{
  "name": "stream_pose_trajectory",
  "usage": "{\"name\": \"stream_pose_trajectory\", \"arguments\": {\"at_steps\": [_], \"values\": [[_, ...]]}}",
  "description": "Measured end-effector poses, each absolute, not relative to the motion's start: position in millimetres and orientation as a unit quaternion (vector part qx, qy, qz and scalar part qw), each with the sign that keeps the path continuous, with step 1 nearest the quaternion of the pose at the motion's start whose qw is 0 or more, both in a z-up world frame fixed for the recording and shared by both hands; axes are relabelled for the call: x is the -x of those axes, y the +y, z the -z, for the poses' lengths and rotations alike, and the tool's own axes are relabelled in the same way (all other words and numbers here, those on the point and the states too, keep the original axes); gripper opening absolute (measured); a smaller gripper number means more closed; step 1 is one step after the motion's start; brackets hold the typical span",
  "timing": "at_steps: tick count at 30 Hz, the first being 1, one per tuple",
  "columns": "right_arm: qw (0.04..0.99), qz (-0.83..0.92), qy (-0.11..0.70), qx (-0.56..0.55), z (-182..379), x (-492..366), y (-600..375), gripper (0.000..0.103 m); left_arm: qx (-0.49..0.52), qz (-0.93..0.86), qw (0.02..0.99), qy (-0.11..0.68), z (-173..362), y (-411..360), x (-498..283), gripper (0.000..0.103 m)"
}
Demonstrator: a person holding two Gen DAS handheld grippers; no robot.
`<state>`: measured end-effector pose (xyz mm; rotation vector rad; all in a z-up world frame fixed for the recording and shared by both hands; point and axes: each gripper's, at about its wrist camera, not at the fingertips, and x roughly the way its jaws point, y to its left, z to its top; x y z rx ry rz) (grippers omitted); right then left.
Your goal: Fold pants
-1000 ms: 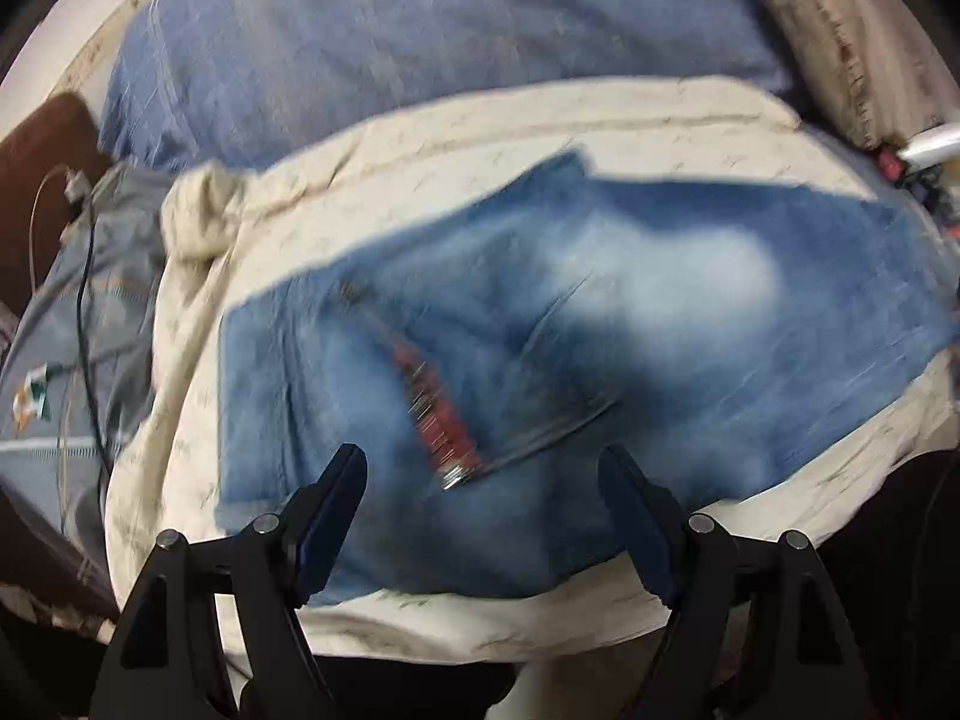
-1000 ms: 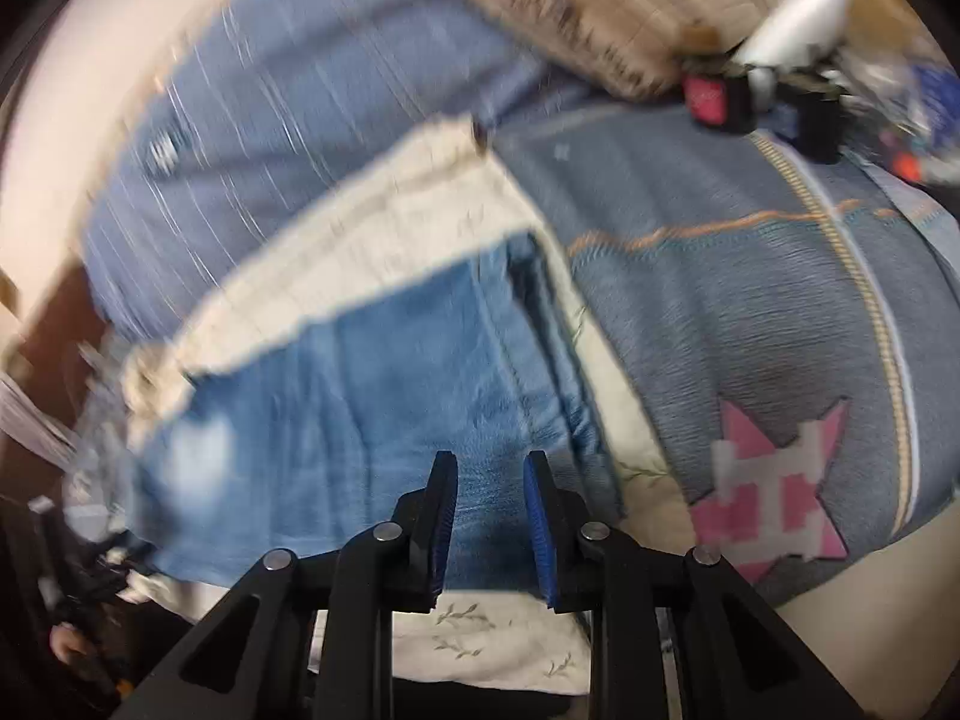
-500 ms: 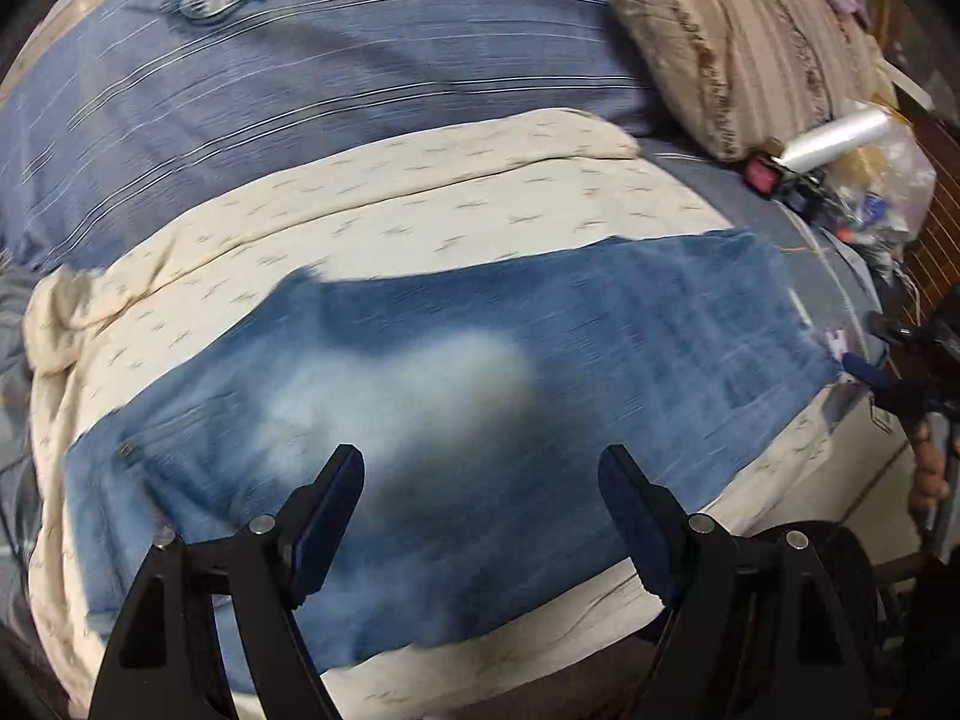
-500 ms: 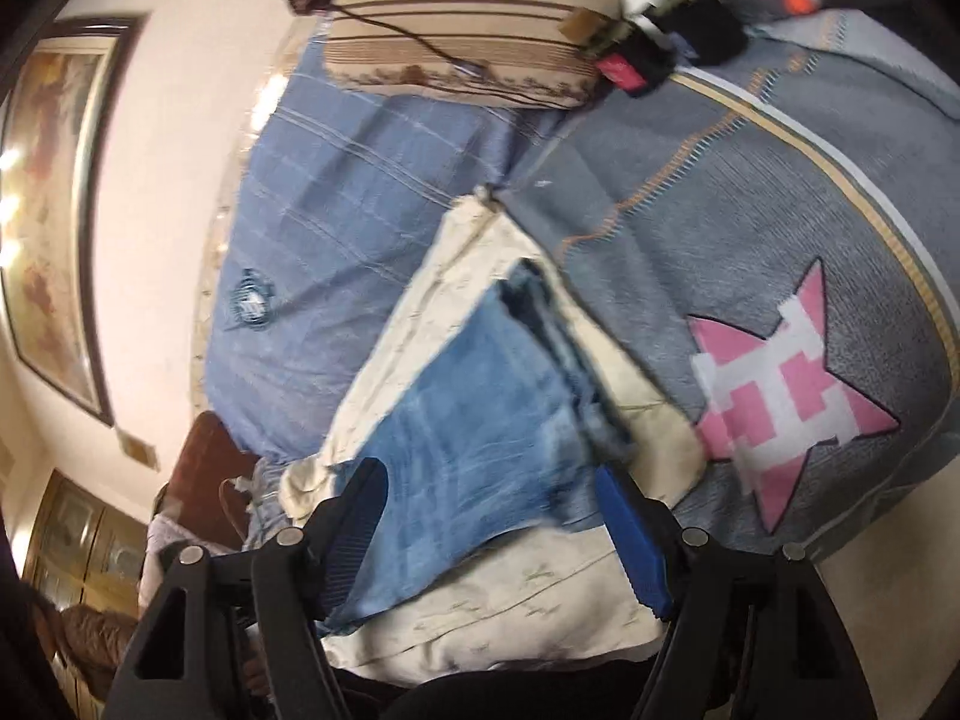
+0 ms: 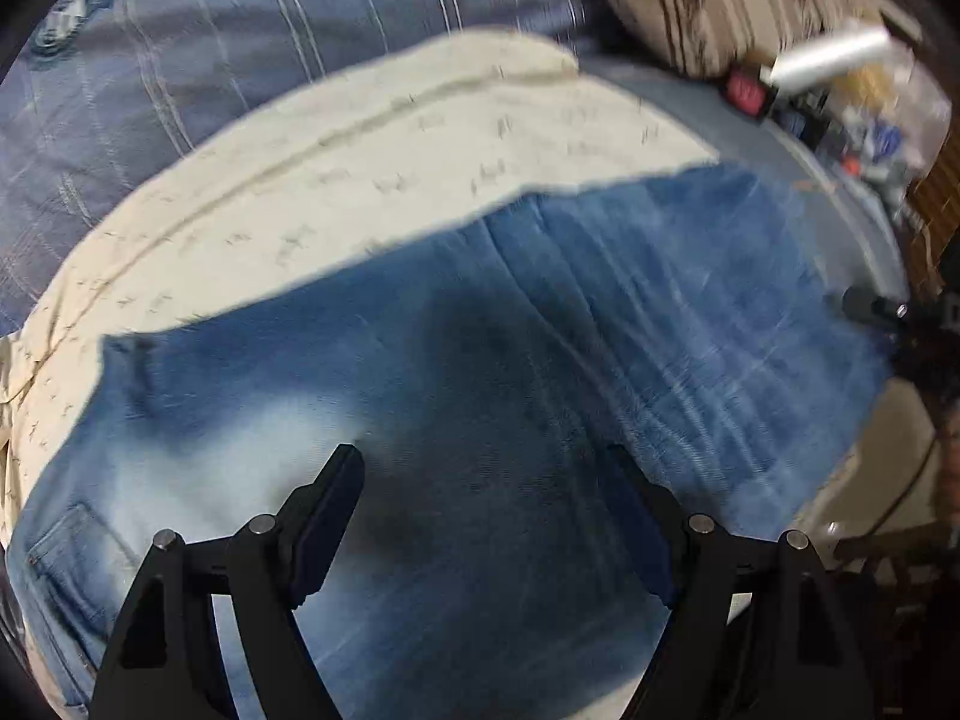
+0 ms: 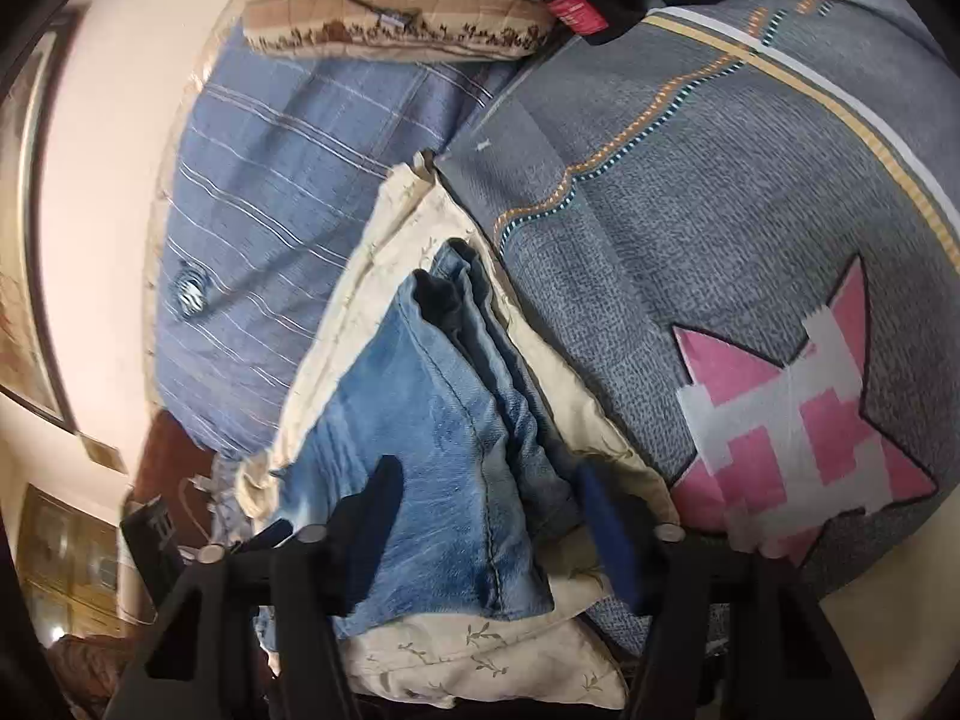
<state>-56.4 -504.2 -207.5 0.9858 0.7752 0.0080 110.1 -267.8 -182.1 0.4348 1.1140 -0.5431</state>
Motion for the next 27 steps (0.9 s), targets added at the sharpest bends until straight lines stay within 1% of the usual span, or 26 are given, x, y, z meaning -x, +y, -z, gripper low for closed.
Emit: {"name": "stream_pose_trajectory", "arguments": {"at_steps": [2,3,8,10,11,13,15,17,19,21,24,27], "values": [[0.819,0.006,0.379,-0.431,202,51,-499,0.038,-0.204,0.251,0.794,0.515,186,-269,-109,0.081],[0.828,0.022,0.382,-0.411,197,50,-498,0.038,-0.202,0.253,0.795,0.514,185,-268,-109,0.081],[0.837,0.003,0.347,-0.423,190,55,-509,0.038,-0.198,0.254,0.794,0.516,182,-261,-109,0.081],[0.836,0.000,0.358,-0.415,192,48,-507,0.039,-0.196,0.254,0.794,0.517,183,-259,-109,0.081],[0.835,0.001,0.366,-0.412,194,45,-506,0.043,-0.197,0.254,0.794,0.516,183,-260,-109,0.081],[0.829,0.003,0.375,-0.415,202,38,-505,0.044,-0.200,0.256,0.794,0.514,183,-260,-108,0.081],[0.832,-0.003,0.366,-0.417,200,37,-503,0.045,-0.200,0.256,0.793,0.515,183,-259,-108,0.081],[0.838,-0.011,0.378,-0.393,195,33,-494,0.045,-0.194,0.255,0.793,0.518,182,-258,-108,0.081],[0.853,0.003,0.390,-0.347,186,31,-482,0.037,-0.190,0.255,0.793,0.519,182,-258,-109,0.081],[0.861,0.003,0.384,-0.334,177,32,-476,0.021,-0.186,0.257,0.793,0.520,182,-258,-109,0.081],[0.874,0.012,0.369,-0.316,158,35,-468,0.019,-0.178,0.257,0.797,0.517,175,-251,-104,0.081],[0.890,0.038,0.378,-0.254,140,32,-449,0.018,-0.165,0.256,0.803,0.512,165,-239,-101,0.081]]}}
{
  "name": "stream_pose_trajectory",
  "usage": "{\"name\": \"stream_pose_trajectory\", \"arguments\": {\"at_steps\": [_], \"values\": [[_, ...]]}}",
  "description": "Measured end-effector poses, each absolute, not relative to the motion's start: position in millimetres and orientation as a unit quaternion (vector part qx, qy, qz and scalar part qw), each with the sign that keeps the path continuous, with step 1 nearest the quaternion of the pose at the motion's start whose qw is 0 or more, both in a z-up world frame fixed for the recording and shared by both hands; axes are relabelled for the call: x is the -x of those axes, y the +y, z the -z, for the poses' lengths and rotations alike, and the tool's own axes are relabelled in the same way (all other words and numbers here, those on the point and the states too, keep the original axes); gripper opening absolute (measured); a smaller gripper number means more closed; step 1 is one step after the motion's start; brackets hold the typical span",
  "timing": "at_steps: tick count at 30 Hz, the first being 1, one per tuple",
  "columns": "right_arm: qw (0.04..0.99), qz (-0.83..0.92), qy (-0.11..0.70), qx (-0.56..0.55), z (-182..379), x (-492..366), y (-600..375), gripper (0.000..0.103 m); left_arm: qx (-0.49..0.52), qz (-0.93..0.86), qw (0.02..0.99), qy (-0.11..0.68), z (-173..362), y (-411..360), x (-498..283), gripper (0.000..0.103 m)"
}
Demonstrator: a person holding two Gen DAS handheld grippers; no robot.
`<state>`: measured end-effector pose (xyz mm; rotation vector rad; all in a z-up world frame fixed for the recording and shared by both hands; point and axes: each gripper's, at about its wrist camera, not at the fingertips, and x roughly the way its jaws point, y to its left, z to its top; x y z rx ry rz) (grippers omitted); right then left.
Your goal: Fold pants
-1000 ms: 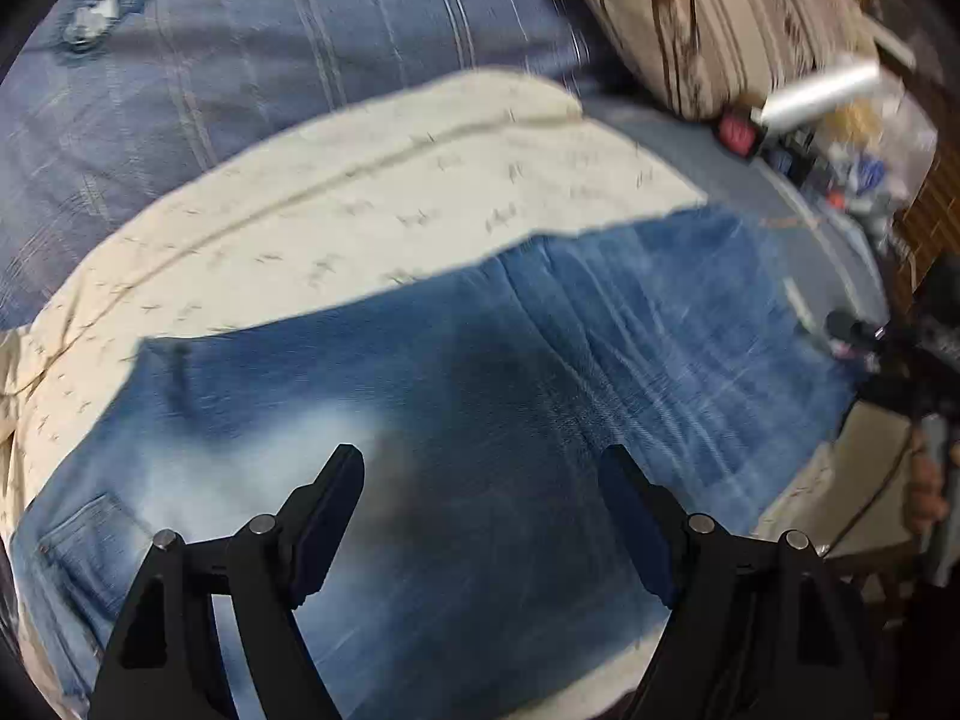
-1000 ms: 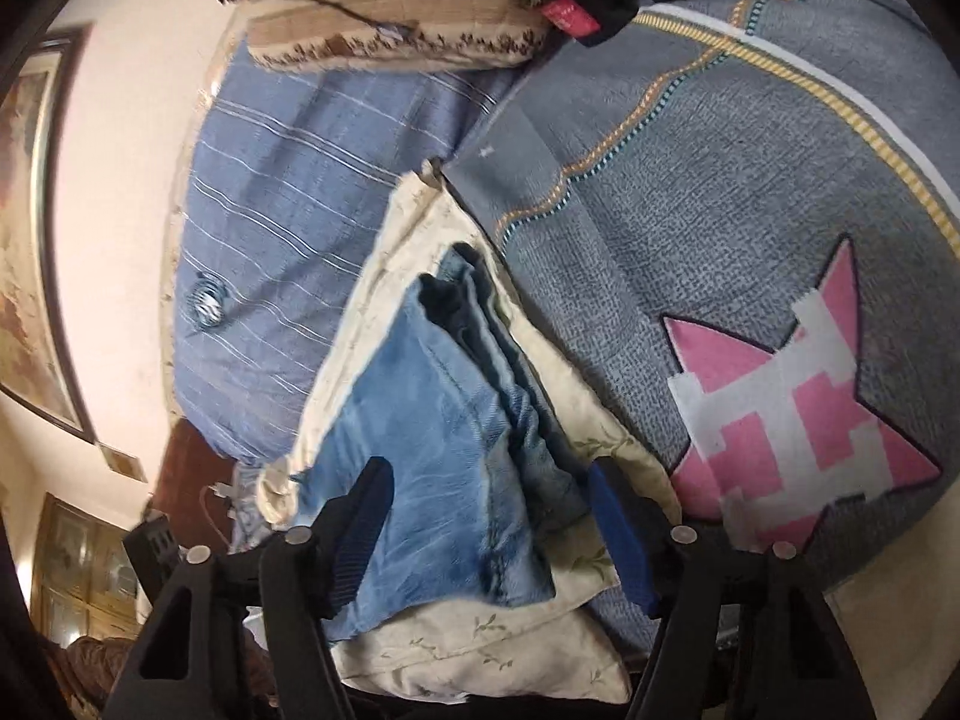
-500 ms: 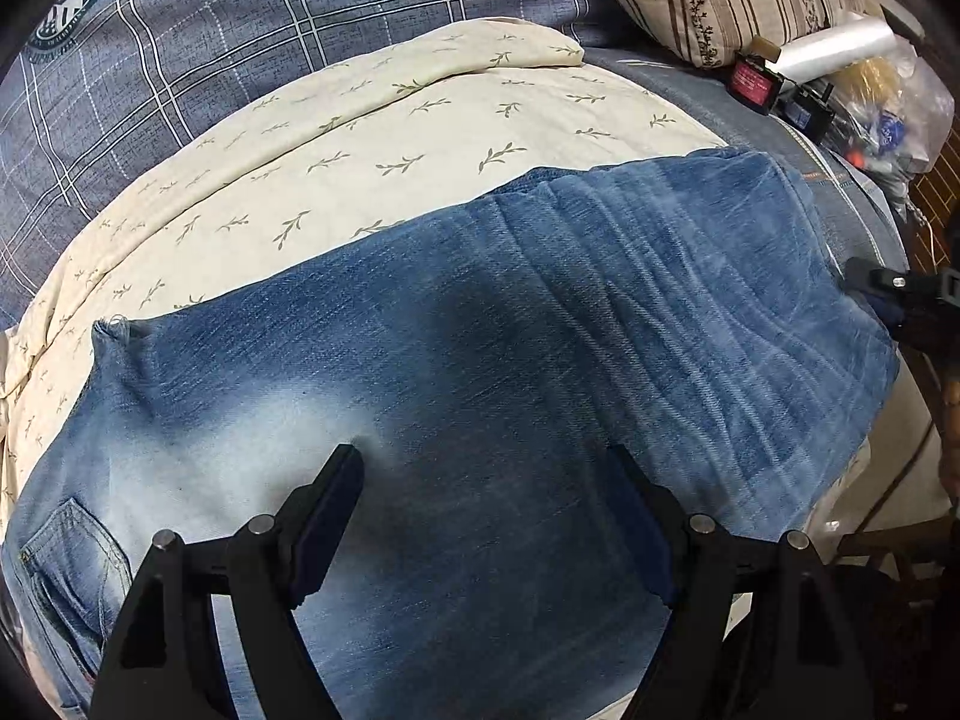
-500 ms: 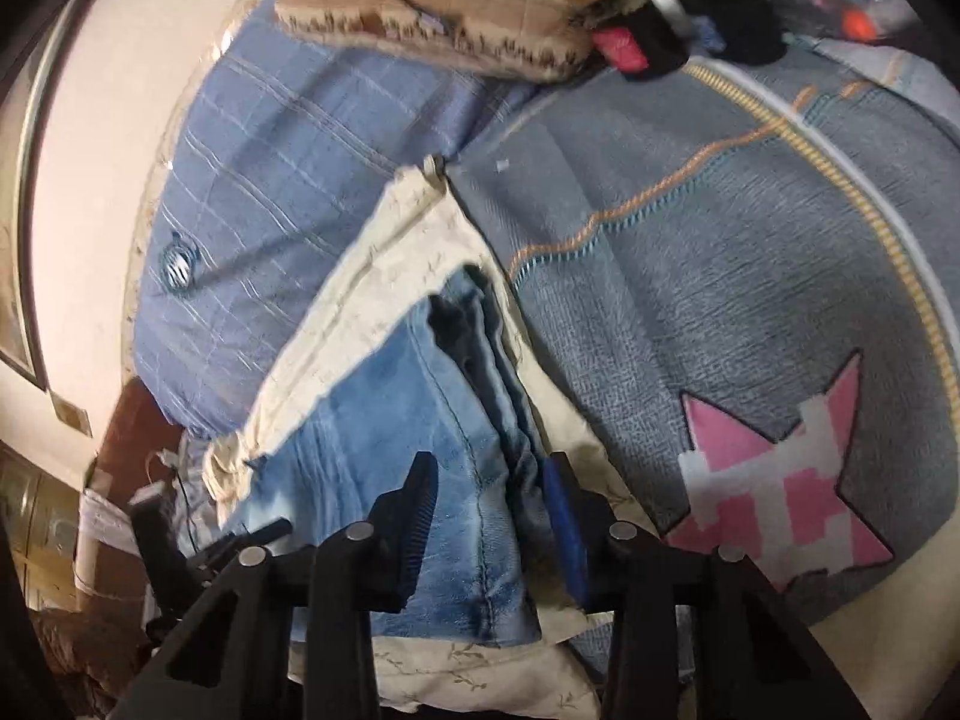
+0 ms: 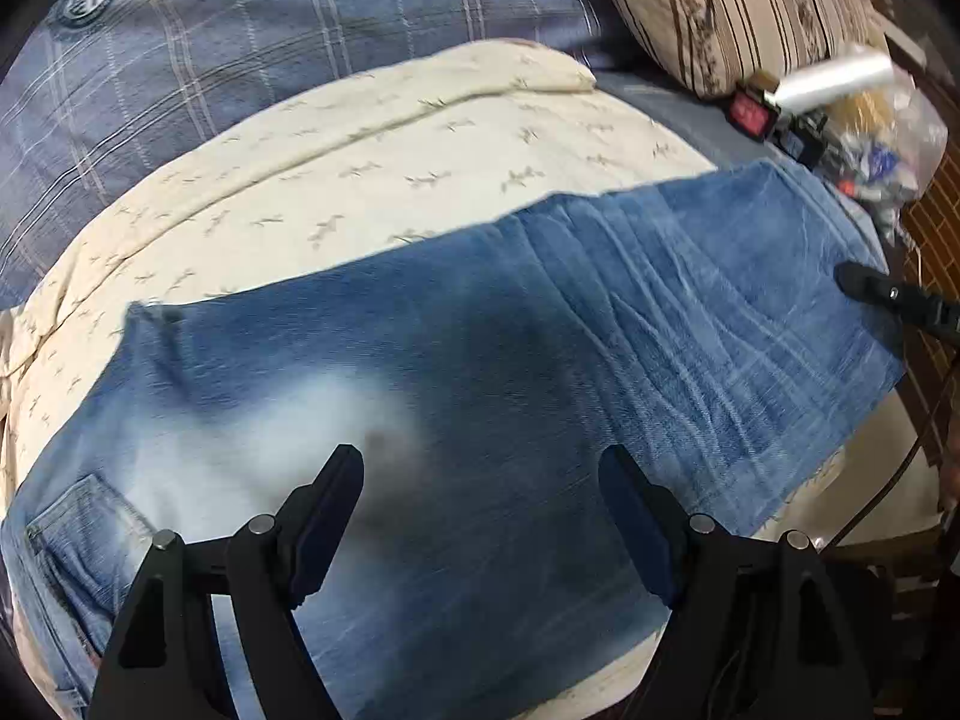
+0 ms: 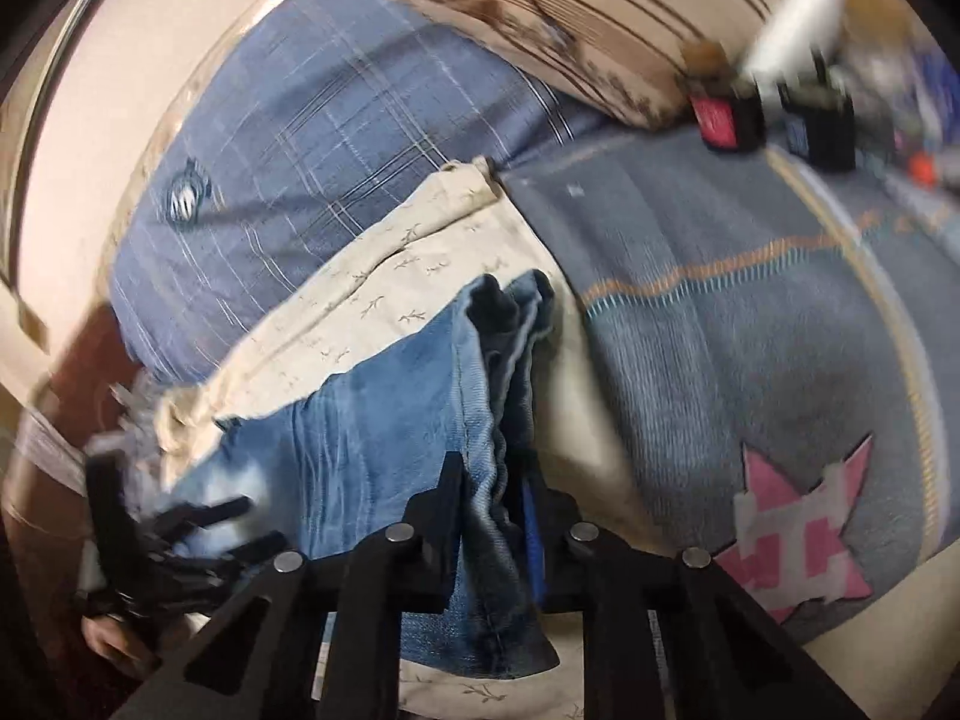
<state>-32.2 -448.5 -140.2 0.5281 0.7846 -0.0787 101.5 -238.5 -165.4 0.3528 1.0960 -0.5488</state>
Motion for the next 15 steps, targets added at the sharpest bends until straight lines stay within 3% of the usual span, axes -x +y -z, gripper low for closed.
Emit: {"name": "stream_pose_trajectory", "arguments": {"at_steps": [15], "values": [[0.914,-0.015,0.359,-0.186,55,12,-356,0.017,-0.064,0.220,0.838,0.495,129,-124,-97,0.081]]}}
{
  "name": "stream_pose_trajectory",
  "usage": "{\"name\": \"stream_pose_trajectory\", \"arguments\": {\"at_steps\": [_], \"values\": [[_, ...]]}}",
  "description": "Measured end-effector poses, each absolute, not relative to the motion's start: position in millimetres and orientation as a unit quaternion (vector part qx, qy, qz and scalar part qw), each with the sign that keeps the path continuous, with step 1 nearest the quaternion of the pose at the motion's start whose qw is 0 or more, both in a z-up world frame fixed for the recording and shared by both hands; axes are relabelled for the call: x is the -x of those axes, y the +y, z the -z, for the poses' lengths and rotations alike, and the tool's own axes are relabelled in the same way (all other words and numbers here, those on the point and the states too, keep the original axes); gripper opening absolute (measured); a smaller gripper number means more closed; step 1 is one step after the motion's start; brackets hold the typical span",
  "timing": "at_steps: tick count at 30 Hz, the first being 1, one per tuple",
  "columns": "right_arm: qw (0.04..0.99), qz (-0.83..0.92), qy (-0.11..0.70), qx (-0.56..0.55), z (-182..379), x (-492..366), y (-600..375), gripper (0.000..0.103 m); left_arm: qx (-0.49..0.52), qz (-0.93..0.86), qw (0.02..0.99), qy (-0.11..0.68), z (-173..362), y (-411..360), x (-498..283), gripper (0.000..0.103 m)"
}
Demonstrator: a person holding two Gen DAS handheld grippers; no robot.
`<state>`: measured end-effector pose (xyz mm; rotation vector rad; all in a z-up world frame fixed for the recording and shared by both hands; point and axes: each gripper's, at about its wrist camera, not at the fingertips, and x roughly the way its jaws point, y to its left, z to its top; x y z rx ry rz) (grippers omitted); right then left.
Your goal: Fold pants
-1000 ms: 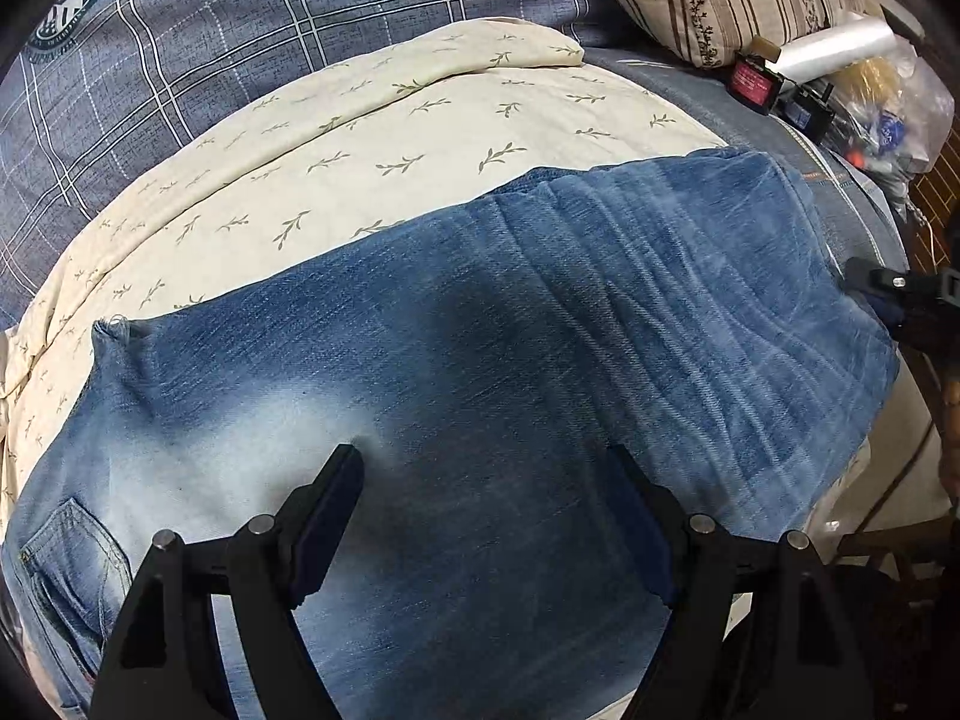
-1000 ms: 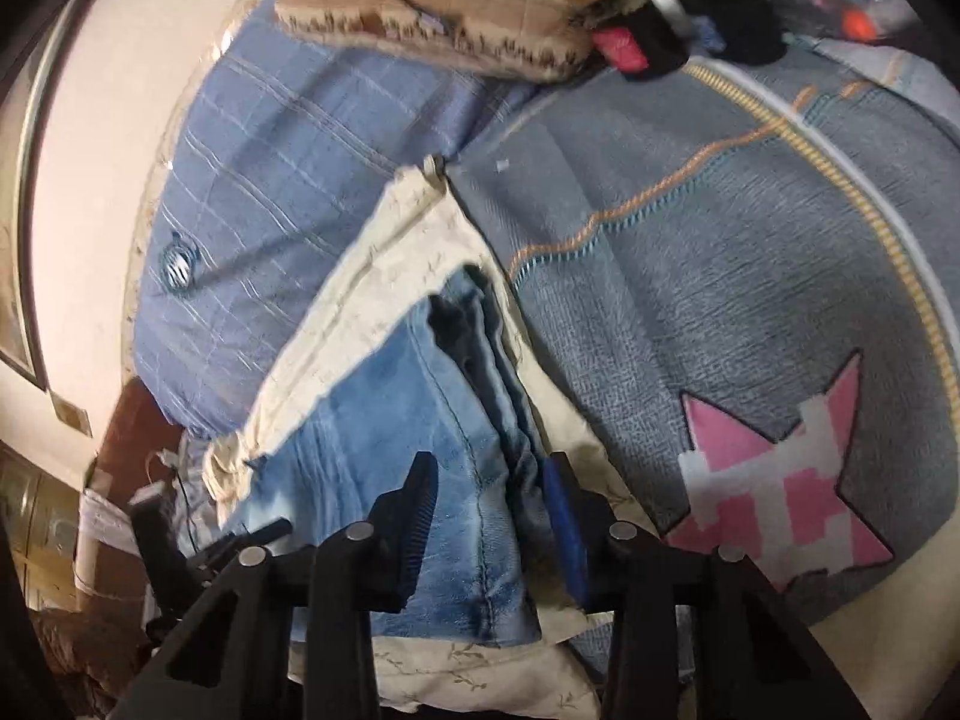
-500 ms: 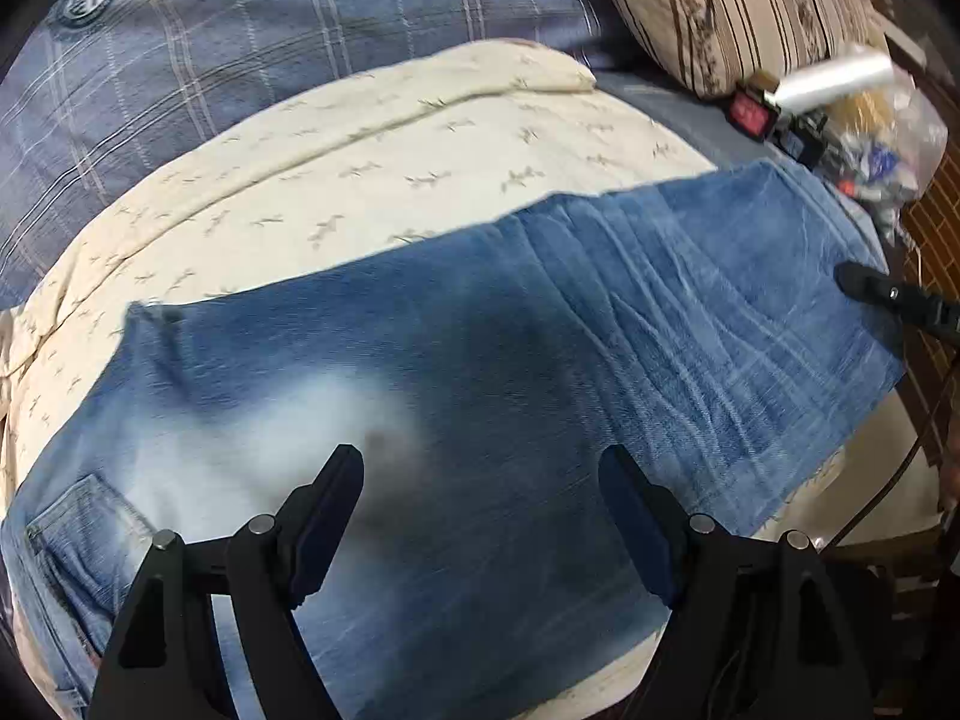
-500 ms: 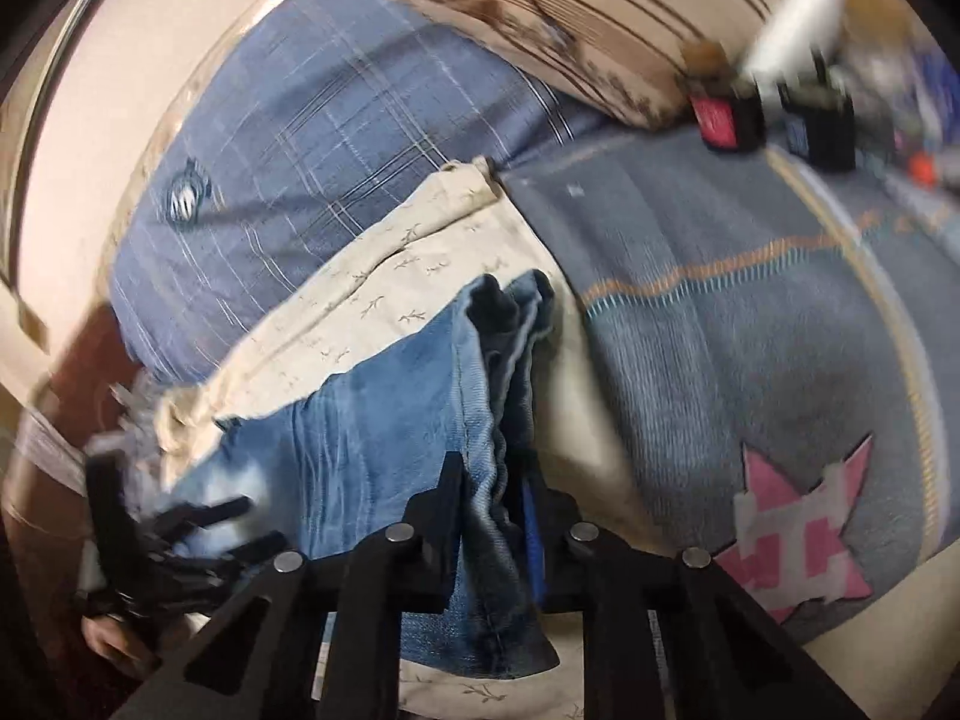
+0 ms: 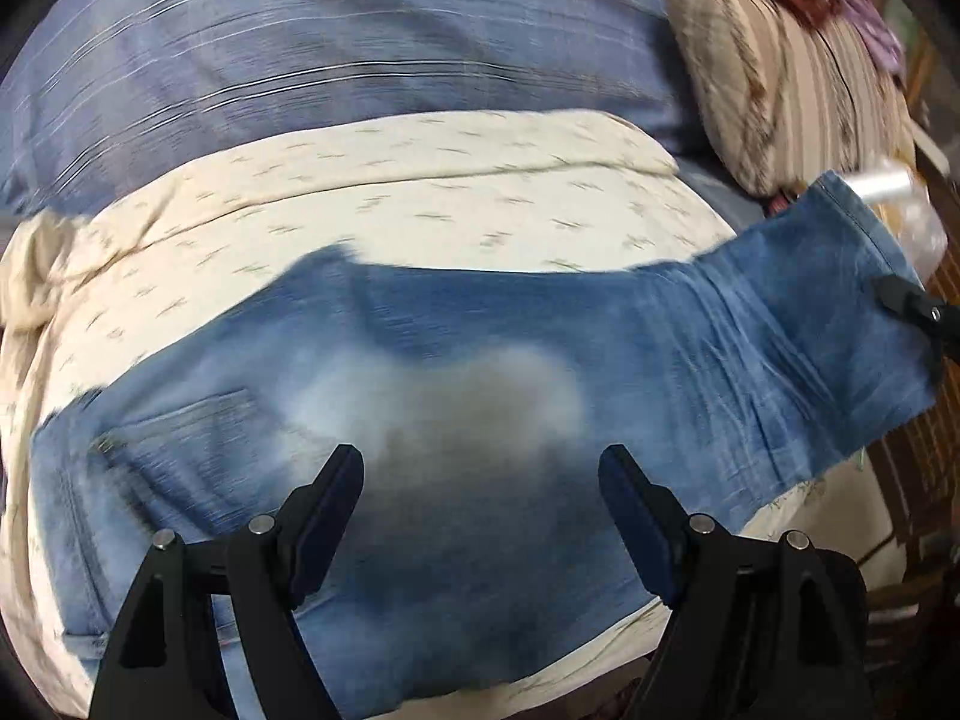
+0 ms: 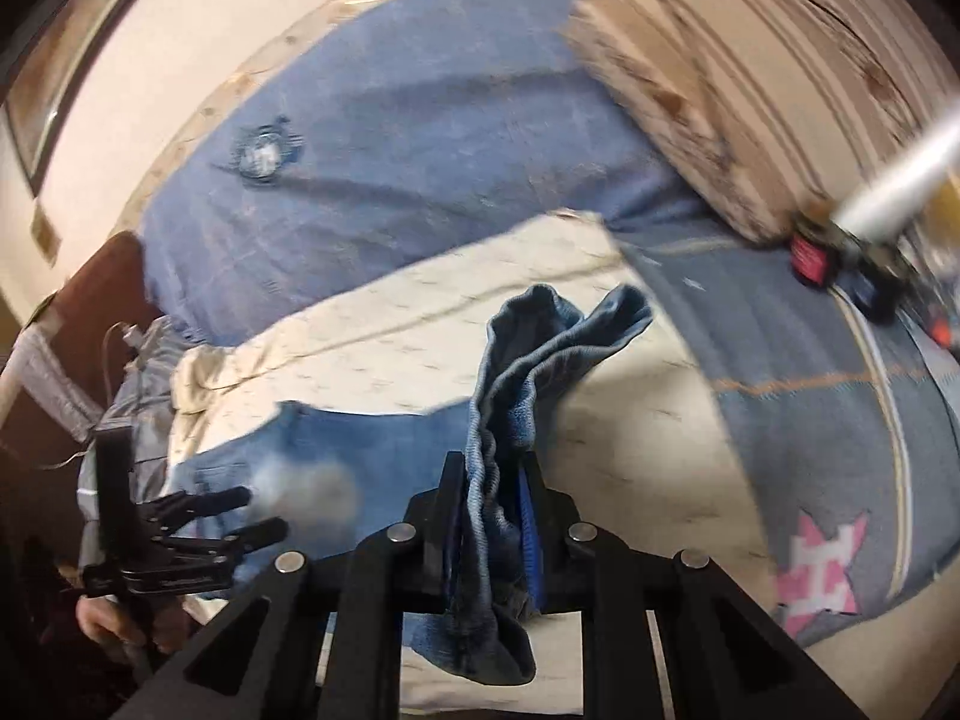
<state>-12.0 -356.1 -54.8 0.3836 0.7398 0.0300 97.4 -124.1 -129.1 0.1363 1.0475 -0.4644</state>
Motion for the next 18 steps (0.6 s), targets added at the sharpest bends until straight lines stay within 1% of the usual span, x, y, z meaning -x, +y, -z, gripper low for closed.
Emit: {"name": "stream_pose_trajectory", "arguments": {"at_steps": [2,5,8,9,11,13,15,18], "values": [[0.913,-0.034,0.365,-0.176,50,3,-328,0.017,-0.050,0.207,0.844,0.492,126,-101,-98,0.081],[0.904,-0.059,0.387,-0.173,57,-17,-286,0.018,-0.038,0.182,0.854,0.486,122,-68,-99,0.081],[0.881,-0.099,0.421,-0.192,81,-38,-248,0.022,-0.028,0.157,0.861,0.482,122,-42,-98,0.081],[0.866,-0.112,0.441,-0.209,94,-47,-233,0.025,-0.023,0.148,0.863,0.482,122,-31,-97,0.081],[0.843,-0.155,0.461,-0.231,115,-57,-213,0.026,-0.016,0.137,0.864,0.484,123,-20,-98,0.081],[0.827,-0.172,0.483,-0.229,133,-64,-193,0.026,-0.010,0.128,0.863,0.489,125,-12,-99,0.081],[0.831,-0.175,0.478,-0.225,134,-61,-190,0.026,-0.005,0.128,0.863,0.489,124,-9,-98,0.081],[0.852,-0.156,0.443,-0.230,125,-51,-212,0.026,-0.007,0.145,0.863,0.485,123,-25,-94,0.081]]}}
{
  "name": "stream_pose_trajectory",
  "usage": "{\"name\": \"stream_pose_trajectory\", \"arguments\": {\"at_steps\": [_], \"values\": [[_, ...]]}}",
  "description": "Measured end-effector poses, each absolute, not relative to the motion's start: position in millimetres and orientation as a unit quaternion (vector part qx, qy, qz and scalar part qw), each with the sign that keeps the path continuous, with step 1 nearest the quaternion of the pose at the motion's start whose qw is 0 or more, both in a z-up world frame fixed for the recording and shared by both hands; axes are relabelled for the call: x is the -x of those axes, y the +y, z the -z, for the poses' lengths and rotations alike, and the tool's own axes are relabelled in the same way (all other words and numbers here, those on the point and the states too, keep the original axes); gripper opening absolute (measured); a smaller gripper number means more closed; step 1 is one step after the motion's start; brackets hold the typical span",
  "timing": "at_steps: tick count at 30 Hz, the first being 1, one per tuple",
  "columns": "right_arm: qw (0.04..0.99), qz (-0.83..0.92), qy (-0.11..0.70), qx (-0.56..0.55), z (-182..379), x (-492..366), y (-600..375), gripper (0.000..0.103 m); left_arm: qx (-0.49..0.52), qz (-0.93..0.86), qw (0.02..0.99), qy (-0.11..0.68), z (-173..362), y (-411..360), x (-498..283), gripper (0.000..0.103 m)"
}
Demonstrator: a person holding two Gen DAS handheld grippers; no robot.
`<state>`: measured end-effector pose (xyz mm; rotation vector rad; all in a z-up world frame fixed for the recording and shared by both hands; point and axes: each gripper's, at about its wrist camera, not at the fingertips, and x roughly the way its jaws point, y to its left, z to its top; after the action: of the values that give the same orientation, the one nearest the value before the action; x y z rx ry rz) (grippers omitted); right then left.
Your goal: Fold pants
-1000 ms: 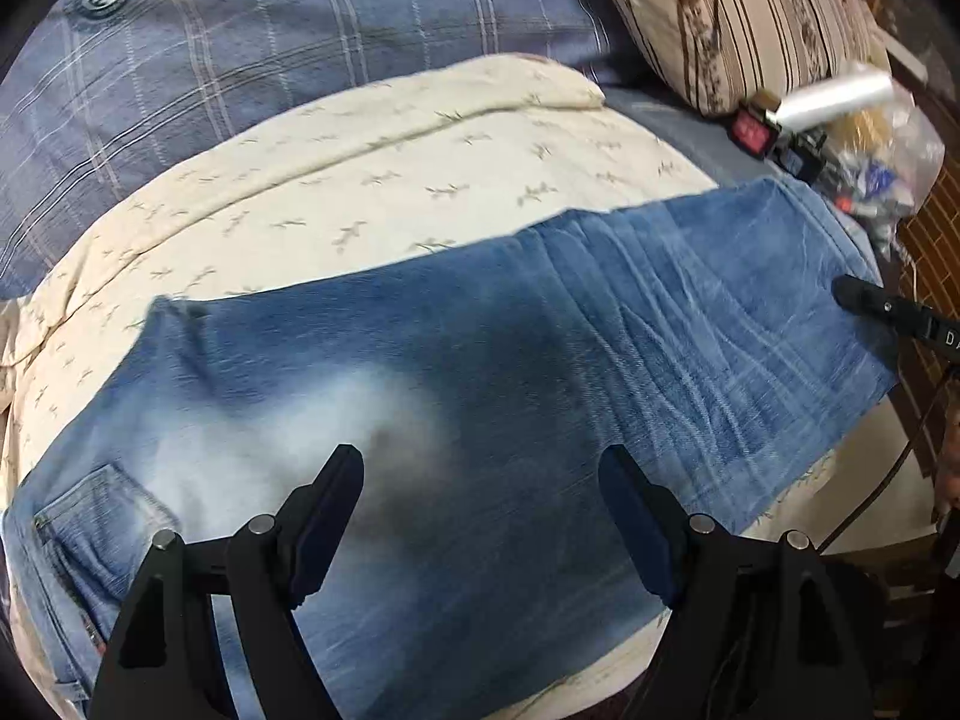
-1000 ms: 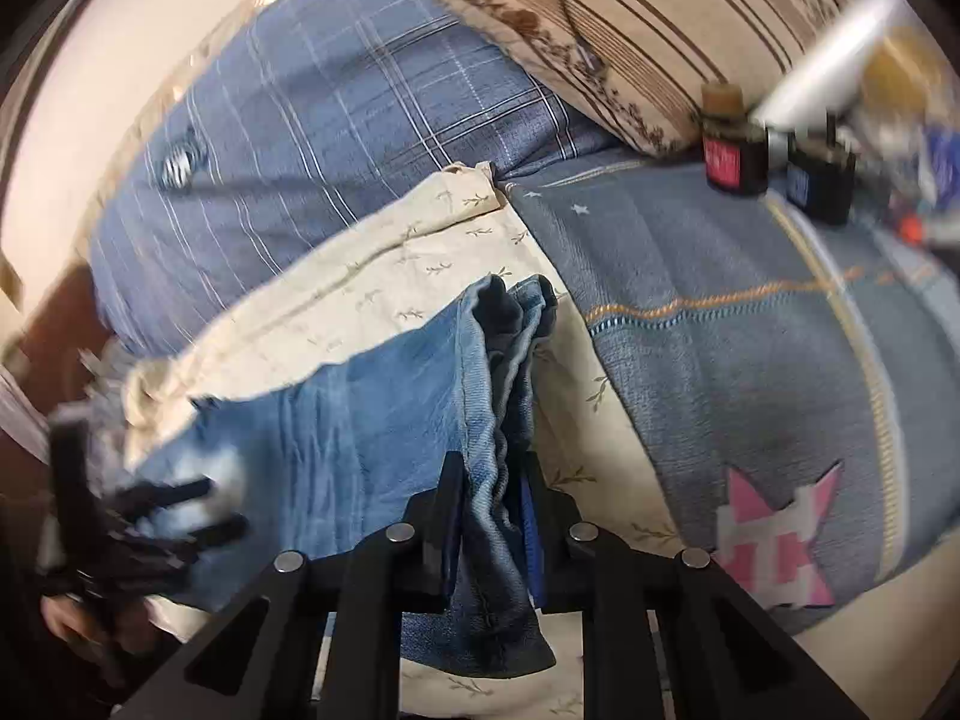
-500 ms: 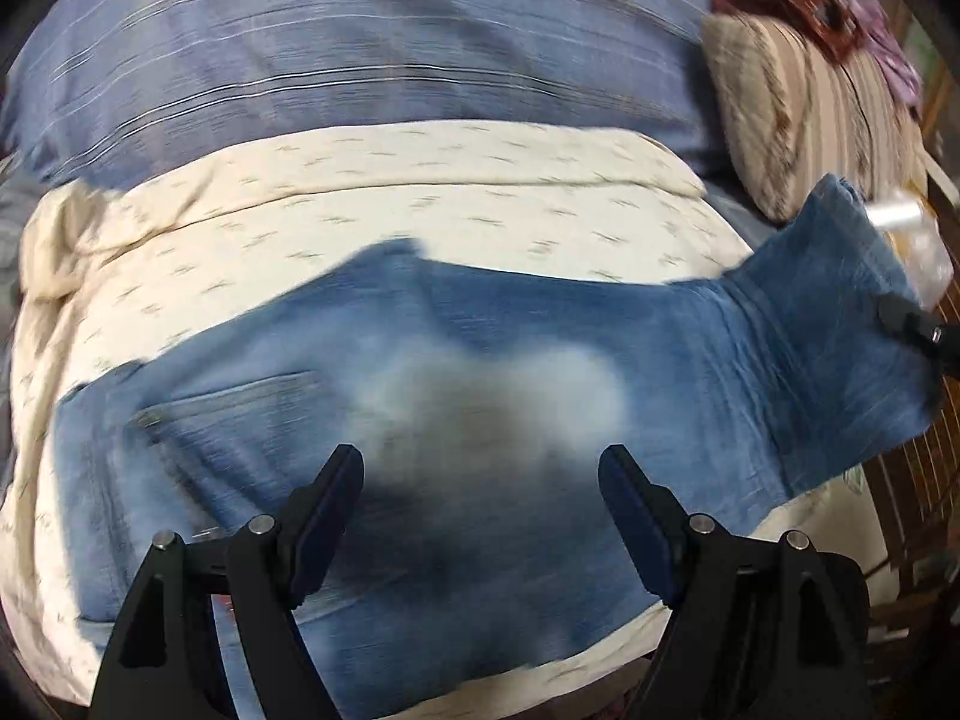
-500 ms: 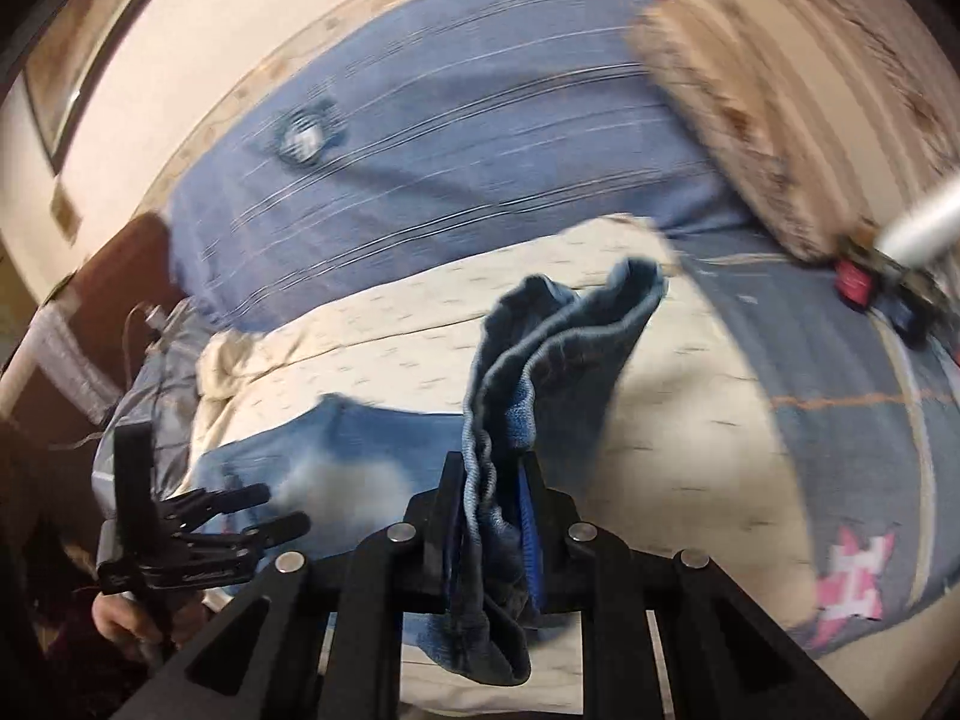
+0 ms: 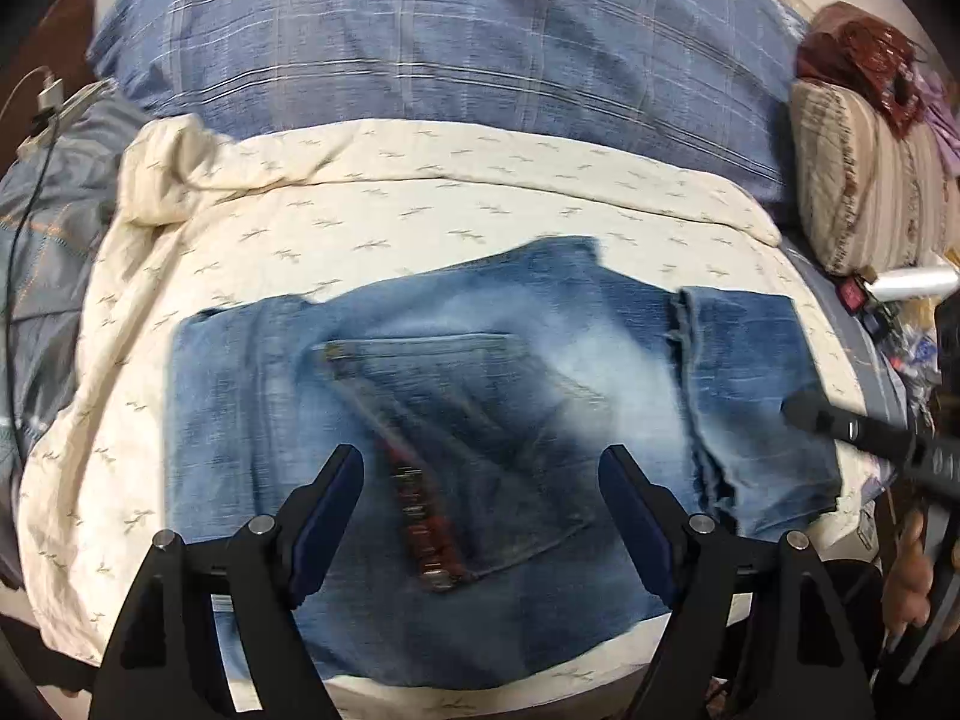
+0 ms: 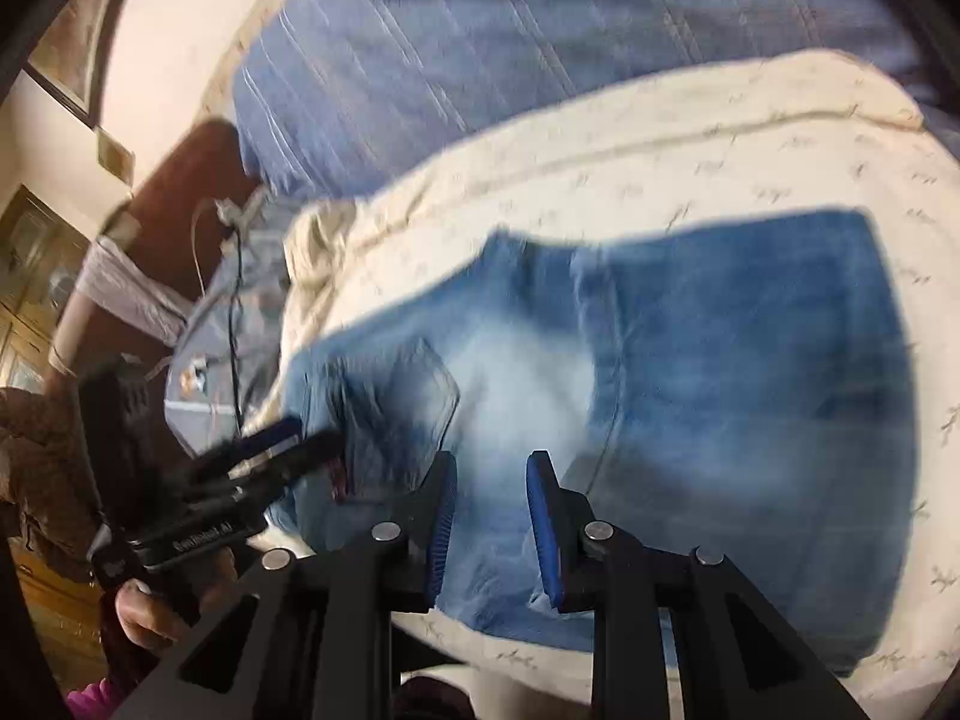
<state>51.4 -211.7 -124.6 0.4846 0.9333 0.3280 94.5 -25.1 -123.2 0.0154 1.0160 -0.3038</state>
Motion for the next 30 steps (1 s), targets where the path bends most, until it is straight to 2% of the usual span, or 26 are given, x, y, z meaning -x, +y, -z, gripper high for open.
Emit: {"name": "stream_pose_trajectory", "arguments": {"at_steps": [9,14,16,19,26,30], "values": [[0.888,-0.060,0.412,-0.195,113,-66,-269,0.026,-0.075,0.225,0.852,0.466,130,-122,-85,0.081],[0.874,-0.064,0.433,-0.210,129,-106,-284,0.026,-0.140,0.224,0.825,0.499,166,-153,-92,0.081],[0.860,-0.069,0.452,-0.226,148,-125,-289,0.026,-0.146,0.222,0.813,0.517,185,-153,-94,0.082],[0.847,-0.072,0.460,-0.255,172,-141,-294,0.027,-0.144,0.229,0.819,0.507,184,-149,-92,0.082],[0.873,-0.110,0.401,-0.256,140,-104,-292,0.027,-0.105,0.222,0.831,0.499,155,-117,-89,0.082],[0.873,-0.136,0.409,-0.228,132,-70,-269,0.027,-0.089,0.198,0.851,0.479,131,-80,-78,0.082]]}}
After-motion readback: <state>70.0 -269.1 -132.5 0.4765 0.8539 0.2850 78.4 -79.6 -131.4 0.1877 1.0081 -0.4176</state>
